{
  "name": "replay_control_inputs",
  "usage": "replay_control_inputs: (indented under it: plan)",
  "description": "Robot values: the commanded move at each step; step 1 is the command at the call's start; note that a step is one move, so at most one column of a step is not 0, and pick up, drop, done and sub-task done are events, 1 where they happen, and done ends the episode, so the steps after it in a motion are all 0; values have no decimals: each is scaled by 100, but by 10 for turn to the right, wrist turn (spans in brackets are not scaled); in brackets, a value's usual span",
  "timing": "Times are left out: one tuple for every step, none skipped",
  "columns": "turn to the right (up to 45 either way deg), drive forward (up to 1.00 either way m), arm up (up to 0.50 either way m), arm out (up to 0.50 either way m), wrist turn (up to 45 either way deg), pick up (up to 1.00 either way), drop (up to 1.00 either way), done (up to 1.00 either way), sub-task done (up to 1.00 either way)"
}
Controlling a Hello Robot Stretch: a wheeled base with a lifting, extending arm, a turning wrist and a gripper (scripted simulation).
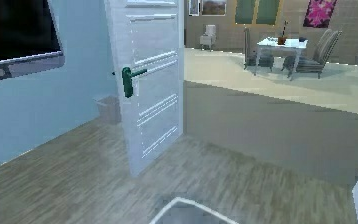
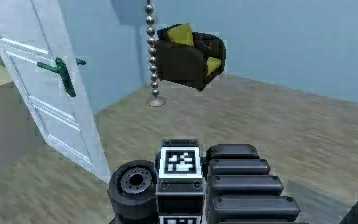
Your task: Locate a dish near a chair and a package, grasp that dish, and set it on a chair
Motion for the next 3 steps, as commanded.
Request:
replay_control_inputs:
  plan:
    - [450,0,0,0,0,0,0,0,0]
    - [450,0,0,0,0,0,0,0,0]
    - [270,0,0,0,0,0,0,0,0]
